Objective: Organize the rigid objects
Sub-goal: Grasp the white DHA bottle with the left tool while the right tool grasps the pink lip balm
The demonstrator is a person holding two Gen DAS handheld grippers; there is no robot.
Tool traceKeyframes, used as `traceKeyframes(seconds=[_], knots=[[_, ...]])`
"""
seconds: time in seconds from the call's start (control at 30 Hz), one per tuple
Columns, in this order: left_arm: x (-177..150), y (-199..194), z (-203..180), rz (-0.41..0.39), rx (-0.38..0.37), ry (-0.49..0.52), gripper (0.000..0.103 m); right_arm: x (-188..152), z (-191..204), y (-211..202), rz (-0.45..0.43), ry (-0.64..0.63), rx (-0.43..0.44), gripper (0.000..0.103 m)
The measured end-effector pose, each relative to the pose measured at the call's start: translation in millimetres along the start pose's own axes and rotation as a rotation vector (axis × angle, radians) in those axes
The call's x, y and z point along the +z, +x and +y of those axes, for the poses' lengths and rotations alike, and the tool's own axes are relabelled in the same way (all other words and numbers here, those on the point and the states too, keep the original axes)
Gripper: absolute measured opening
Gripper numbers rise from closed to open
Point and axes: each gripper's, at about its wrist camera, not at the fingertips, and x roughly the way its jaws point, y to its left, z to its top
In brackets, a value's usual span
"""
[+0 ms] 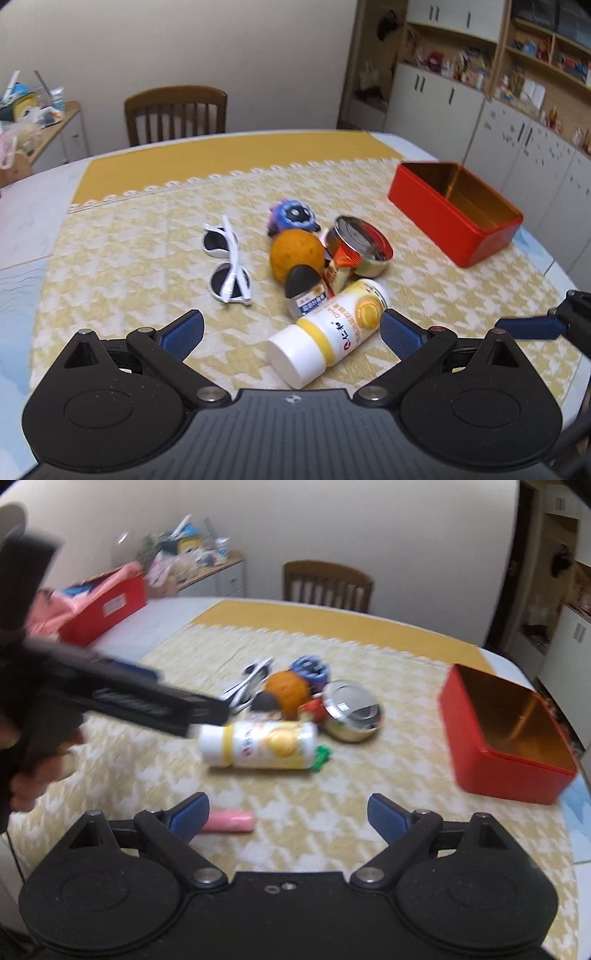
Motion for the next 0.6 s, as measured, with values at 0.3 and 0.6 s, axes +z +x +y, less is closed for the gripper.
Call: traceKeyframes(seconds=[0.3,0.6], knots=[[-3.9,43.9,-12.8,0.092,-0.057,0.159,0.082,-7.4,32.1,27.1,0.069,-0.091,0.093,0.085],[-7.7,57.9,-25.3,0.104,-0.069,0.26,0.072,-13.9,50.7,47.8,0.118,-0.125,0.097,0.079]])
